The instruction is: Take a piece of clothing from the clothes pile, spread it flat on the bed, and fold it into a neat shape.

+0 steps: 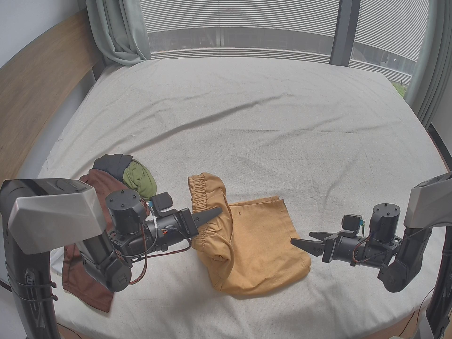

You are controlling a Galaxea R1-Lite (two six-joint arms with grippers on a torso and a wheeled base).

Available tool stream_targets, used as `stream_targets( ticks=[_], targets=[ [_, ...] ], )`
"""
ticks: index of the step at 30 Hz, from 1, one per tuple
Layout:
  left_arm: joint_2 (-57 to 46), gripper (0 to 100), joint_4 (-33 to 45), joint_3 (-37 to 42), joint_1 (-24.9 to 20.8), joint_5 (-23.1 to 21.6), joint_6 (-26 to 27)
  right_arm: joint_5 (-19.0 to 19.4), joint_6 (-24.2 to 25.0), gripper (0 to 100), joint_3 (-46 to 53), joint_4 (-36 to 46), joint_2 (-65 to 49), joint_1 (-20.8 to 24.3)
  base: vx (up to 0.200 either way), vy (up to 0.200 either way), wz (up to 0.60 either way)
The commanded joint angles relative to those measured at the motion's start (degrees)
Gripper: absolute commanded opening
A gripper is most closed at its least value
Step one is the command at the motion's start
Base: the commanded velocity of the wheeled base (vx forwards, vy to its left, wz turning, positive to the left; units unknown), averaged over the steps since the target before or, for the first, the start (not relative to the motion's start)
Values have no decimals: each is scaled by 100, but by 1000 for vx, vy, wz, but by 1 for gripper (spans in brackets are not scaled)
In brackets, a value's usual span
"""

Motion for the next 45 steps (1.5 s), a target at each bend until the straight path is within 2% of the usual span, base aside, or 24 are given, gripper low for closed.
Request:
stream_targets(
  ticks=[1, 13, 18, 22, 27, 33, 45],
  targets=[
    [181, 0, 6, -189, -56, 21, -20, 3, 1, 100, -47, -6, 15, -13, 0, 0, 0],
    [594, 0, 14, -619, -364, 21, -257, -15, 27, 100, -249, -6, 15, -128, 0, 0, 0],
    [831, 0, 32, -866, -540, 82, -266, -182, 54, 100, -398, 3, 23, -189, 0, 0, 0],
    [946, 0, 41, -1068, -601, 74, -327, -182, 54, 100, -433, 3, 59, -224, 0, 0, 0],
    [1007, 0, 41, -1200, -742, 82, -653, -182, 54, 100, -468, 3, 67, -259, 0, 0, 0],
    [1236, 0, 14, -1331, -883, 144, -661, -182, 63, 100, -504, 3, 111, -268, 0, 0, 0],
    [1359, 0, 41, -1437, -891, 162, -661, -190, 54, 100, -565, -6, 252, -303, 0, 0, 0]
  ],
)
